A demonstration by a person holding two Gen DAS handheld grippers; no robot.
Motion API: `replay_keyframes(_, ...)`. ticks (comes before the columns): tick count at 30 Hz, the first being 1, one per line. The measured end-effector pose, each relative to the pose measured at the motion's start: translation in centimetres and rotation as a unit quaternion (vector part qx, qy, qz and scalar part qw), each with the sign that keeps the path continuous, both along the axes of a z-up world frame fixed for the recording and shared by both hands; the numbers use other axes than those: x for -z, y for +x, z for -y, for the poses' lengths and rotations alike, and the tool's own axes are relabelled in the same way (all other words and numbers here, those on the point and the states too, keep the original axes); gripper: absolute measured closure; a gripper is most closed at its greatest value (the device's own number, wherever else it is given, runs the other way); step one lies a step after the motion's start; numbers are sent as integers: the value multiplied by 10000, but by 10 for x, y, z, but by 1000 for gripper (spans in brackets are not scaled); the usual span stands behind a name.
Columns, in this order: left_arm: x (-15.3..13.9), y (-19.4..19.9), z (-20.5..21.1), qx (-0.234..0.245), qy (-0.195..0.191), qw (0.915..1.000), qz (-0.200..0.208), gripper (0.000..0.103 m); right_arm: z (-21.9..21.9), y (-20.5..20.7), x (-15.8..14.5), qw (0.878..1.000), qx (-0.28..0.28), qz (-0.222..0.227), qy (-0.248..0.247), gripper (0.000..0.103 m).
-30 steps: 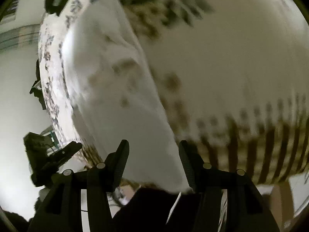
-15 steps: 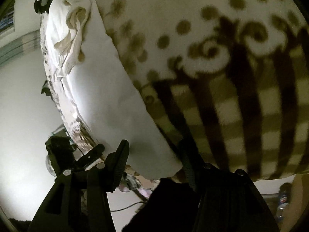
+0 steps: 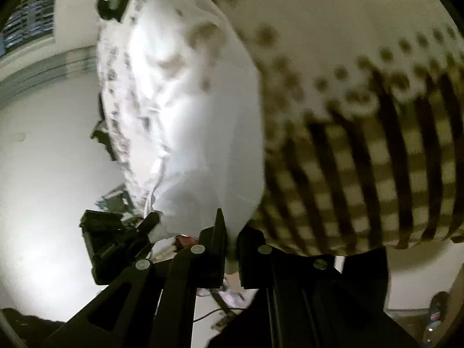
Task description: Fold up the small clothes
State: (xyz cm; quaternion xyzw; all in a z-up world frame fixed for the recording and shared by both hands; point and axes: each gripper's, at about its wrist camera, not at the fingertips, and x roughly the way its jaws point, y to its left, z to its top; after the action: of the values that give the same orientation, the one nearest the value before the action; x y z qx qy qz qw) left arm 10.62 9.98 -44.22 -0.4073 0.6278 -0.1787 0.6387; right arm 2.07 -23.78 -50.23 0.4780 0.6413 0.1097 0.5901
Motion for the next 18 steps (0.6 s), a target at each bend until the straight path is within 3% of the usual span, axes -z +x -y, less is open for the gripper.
replay_keyframes(3,-17,45,-3,-300,-389,9985,241,100,11,33,-29,9994,197,268,123,96)
replay_keyframes(8,-17,133,-3,-441,-504,9952,717,100,36,129,-65,9941,564,912,153,96)
replay_keyframes(13,15,228,7,-557,-331,9946,813,99,56,224,-54,9897,792,1178,-169,96)
replay_keyframes(15,35,253,8,-502,-312,9969,523,97,59,257,-44,9891,878,1157,-247,96)
replay_keyframes(17,48,264,-3,-614,-404,9972,143,78,63,285,-27,9898,921,1054,-282,95)
replay_keyframes(18,48,267,-9,-689,-396,9967,149,48,69,294,-18,9909,953,897,-303,91)
